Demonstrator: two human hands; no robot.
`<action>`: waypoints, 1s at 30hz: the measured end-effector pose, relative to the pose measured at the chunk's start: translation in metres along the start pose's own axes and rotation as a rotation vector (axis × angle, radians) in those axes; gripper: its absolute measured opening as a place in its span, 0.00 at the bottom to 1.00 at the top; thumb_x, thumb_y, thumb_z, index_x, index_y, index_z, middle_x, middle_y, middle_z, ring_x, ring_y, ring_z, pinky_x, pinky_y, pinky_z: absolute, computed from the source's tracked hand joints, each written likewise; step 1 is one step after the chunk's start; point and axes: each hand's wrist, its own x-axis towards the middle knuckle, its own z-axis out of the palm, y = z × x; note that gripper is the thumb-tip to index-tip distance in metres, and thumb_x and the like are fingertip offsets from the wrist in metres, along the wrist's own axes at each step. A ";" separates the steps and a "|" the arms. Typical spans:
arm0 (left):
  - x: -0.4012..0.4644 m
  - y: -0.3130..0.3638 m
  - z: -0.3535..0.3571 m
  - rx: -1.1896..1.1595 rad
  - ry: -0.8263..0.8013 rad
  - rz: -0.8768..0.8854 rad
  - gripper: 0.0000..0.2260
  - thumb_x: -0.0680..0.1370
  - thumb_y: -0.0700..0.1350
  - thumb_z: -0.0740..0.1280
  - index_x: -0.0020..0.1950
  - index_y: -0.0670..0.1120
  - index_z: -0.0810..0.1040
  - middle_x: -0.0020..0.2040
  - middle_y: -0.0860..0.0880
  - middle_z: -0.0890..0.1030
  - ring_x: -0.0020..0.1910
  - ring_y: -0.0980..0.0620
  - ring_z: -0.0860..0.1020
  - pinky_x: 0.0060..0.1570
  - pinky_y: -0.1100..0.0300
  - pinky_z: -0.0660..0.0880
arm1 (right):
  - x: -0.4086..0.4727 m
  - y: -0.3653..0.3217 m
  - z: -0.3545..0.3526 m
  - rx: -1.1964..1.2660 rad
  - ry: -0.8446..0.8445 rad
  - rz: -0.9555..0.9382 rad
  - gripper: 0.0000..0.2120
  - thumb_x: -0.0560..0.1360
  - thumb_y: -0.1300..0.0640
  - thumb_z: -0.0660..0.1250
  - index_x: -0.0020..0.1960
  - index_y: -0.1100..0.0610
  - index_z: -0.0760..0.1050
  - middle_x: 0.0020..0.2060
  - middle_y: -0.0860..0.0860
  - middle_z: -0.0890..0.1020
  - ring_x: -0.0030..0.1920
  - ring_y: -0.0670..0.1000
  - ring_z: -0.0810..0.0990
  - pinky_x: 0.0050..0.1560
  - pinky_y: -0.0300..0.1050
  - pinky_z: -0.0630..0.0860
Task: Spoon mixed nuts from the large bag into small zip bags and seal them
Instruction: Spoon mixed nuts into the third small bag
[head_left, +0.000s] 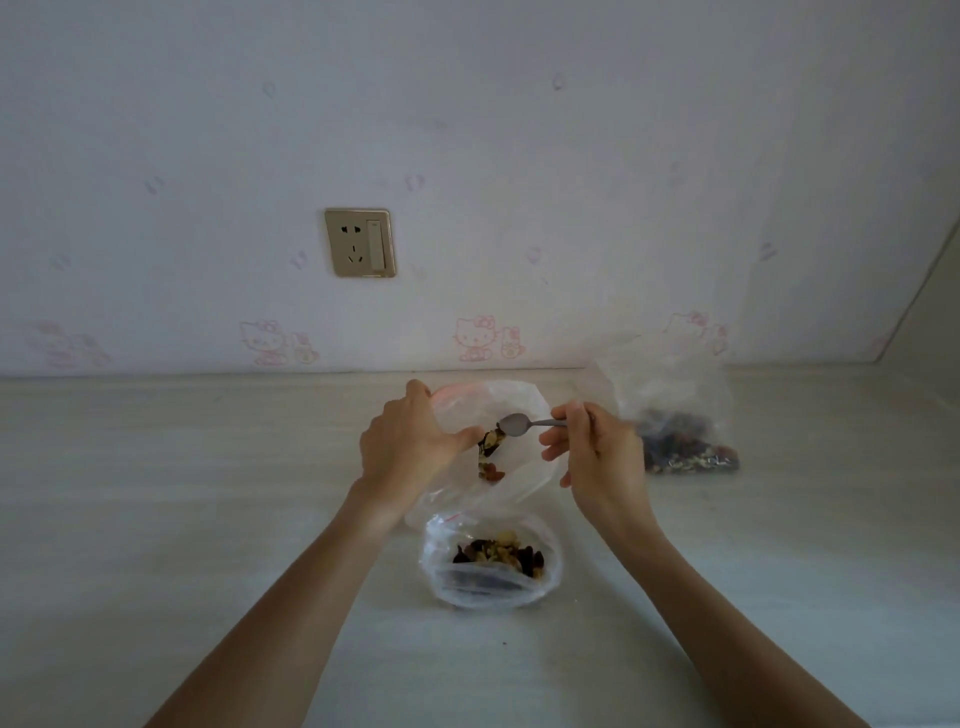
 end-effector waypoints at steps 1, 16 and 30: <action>0.001 -0.001 0.002 -0.002 0.012 0.007 0.32 0.69 0.66 0.77 0.61 0.47 0.73 0.51 0.52 0.80 0.46 0.47 0.79 0.41 0.56 0.71 | -0.001 0.003 0.001 -0.106 0.020 -0.079 0.16 0.86 0.52 0.54 0.48 0.51 0.79 0.36 0.47 0.84 0.37 0.46 0.84 0.36 0.48 0.81; 0.019 -0.011 0.010 -0.284 -0.147 -0.021 0.14 0.77 0.50 0.74 0.37 0.43 0.78 0.29 0.51 0.76 0.28 0.52 0.75 0.31 0.61 0.67 | -0.004 0.019 0.015 -0.172 0.029 -0.111 0.17 0.87 0.54 0.53 0.51 0.56 0.80 0.38 0.46 0.83 0.34 0.45 0.81 0.38 0.44 0.80; 0.023 -0.003 0.022 -0.705 -0.252 -0.121 0.08 0.84 0.42 0.61 0.55 0.50 0.79 0.50 0.47 0.85 0.48 0.47 0.84 0.40 0.59 0.79 | -0.007 0.016 0.012 0.133 -0.097 0.148 0.12 0.86 0.55 0.60 0.50 0.48 0.81 0.42 0.44 0.88 0.39 0.45 0.84 0.33 0.38 0.78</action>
